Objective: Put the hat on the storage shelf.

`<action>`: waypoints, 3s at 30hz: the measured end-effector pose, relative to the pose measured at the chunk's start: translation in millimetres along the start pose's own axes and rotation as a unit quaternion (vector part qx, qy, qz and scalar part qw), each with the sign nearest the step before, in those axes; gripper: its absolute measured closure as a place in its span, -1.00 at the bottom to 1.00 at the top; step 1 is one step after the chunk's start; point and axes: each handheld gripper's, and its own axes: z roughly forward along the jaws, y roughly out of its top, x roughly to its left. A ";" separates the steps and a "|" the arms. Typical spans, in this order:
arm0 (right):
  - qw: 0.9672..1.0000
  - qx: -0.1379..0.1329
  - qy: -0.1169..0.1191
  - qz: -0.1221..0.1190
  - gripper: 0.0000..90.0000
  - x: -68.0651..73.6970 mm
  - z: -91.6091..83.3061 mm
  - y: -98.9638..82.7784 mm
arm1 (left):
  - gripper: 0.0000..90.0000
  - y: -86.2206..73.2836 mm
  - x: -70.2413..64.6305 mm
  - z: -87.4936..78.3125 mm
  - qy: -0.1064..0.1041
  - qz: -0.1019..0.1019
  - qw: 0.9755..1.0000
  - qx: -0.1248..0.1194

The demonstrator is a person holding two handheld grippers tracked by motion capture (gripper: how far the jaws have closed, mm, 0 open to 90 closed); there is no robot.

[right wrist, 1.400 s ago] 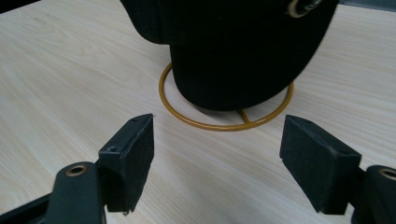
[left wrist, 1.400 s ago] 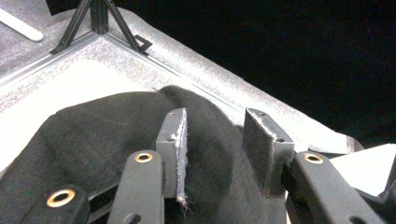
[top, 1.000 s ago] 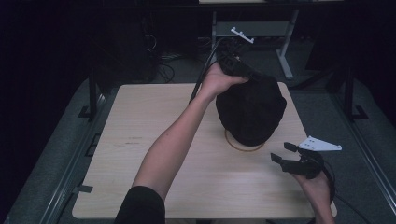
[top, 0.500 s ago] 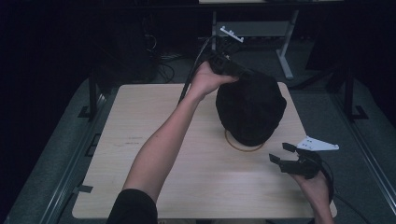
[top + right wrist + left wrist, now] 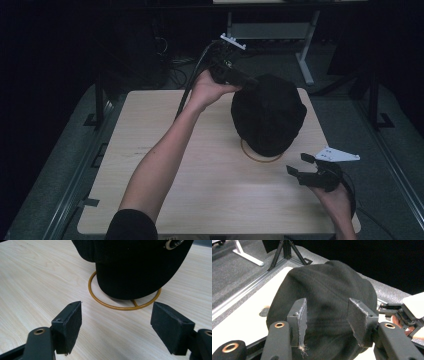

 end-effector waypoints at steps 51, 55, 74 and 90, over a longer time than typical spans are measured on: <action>1.000 0.020 -0.003 -0.005 -0.54 6.5 9.6 1.4 | -0.14 -86.1 9.6 -51.9 0.043 -0.008 0.999 0.000; 1.000 0.020 -0.003 -0.004 -0.54 6.8 9.5 1.3 | -0.16 -92.0 8.9 -52.9 0.045 -0.013 0.999 -0.002; 1.000 0.015 -0.001 -0.004 -0.55 12.0 9.5 0.8 | -0.26 -120.8 3.0 -62.9 0.055 -0.022 0.998 -0.005; 1.000 0.016 0.000 -0.002 -0.56 15.2 11.2 0.9 | -0.29 -150.9 4.6 -66.8 0.062 -0.027 0.998 -0.002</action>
